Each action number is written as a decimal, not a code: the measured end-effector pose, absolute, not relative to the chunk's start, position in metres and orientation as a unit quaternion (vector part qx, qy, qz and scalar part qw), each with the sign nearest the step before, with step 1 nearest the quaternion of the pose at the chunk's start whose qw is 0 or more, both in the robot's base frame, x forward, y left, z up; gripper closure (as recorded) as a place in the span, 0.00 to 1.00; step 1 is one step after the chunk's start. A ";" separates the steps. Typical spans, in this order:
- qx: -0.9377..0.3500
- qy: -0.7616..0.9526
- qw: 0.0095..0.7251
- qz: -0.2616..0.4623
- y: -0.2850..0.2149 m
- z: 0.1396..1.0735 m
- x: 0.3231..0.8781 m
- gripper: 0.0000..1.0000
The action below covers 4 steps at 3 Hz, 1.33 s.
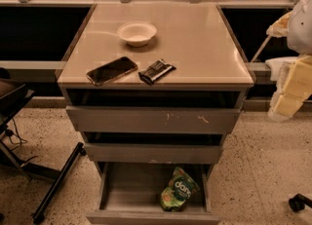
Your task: Pick green rice chip bag from bottom drawer and place on counter
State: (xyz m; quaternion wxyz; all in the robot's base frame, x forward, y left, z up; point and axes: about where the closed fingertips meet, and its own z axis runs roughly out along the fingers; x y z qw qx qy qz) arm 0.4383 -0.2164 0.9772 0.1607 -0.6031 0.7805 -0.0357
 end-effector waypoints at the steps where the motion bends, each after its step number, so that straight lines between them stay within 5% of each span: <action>1: -0.603 0.780 0.161 -0.036 -0.216 0.977 0.438 0.00; 4: -0.558 0.807 0.180 0.069 -0.173 0.812 0.415 0.00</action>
Offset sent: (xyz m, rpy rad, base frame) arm -0.0101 0.0335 -0.0651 0.0801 0.0346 0.0473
